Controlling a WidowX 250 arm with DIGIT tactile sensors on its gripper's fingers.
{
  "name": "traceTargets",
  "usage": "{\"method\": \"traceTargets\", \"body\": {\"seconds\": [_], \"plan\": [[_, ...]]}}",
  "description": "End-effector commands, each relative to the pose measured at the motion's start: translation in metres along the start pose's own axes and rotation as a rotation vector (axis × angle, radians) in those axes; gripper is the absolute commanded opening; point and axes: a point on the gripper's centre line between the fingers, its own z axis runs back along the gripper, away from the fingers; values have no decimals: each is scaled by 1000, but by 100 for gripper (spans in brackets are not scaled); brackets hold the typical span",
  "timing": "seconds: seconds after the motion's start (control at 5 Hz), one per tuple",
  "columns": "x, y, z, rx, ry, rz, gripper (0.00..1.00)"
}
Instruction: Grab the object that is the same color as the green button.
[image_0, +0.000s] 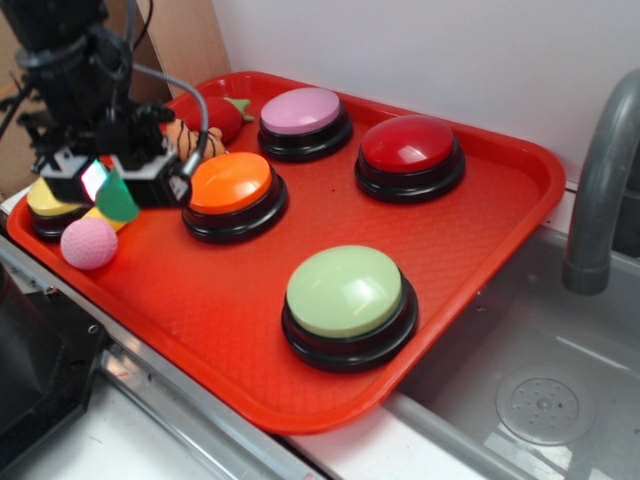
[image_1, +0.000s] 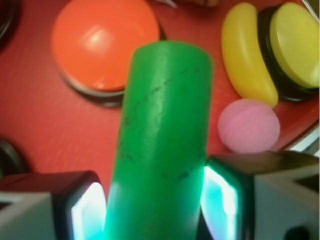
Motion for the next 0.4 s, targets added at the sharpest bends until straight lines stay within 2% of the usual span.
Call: {"method": "traceTargets", "body": {"seconds": [0.0,0.2], "plan": [[20,-3,67,-94,-2,-272,0],[18,-3,69,-158,11,-289,0]]}}
